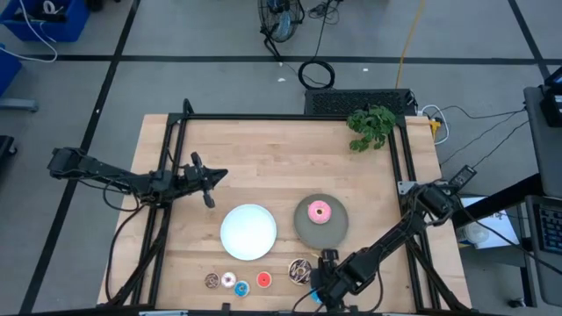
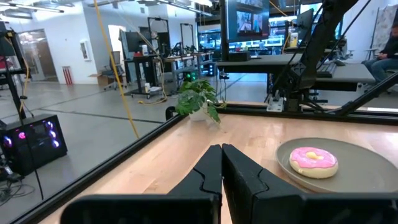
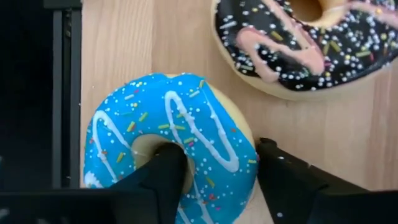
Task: Pick & Place donuts
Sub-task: Put the large blue donut on the brown plate
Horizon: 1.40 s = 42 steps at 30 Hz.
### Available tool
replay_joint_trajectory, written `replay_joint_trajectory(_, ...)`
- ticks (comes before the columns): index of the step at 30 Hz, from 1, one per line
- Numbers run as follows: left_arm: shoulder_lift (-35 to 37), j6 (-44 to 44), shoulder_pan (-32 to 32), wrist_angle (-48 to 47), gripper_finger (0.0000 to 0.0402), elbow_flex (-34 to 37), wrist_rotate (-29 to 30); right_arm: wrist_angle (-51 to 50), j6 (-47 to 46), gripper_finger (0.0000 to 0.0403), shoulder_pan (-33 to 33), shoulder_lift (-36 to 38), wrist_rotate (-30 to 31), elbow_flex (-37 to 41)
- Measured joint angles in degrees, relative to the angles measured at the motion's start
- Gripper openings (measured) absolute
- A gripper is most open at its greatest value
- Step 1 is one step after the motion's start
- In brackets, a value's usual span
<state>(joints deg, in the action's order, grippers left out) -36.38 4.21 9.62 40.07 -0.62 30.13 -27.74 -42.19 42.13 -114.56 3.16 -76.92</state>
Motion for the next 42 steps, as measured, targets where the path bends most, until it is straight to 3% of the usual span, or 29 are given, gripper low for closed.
replay_joint_trajectory(10,0.0,0.0,0.0,0.0,0.0017,0.0,0.0,-0.9,1.6,0.0015,-1.7,5.1,-2.6,0.3)
replay_joint_trajectory(20,0.0,0.0,0.0,0.2,0.0017,0.0,0.0,-3.0,3.9,0.0010,-2.9,13.2,0.4,0.2)
replay_joint_trajectory(27,0.0,0.0,0.0,0.4,0.0017,0.0,0.0,-3.5,14.0,0.0008,-2.9,24.2,9.0,0.1)
replay_joint_trajectory(34,0.0,0.7,0.0,-0.5,0.0017,0.0,0.0,-13.6,14.6,0.0007,-3.4,34.7,16.7,0.2)
replay_joint_trajectory(37,0.0,1.1,0.0,-0.9,0.0017,0.0,0.0,-13.6,15.0,0.0007,-2.2,40.4,21.2,4.0)
replay_joint_trajectory(42,0.0,1.1,0.0,-1.0,0.0017,0.0,0.0,-6.0,14.6,0.0006,-2.5,51.8,24.3,17.1)
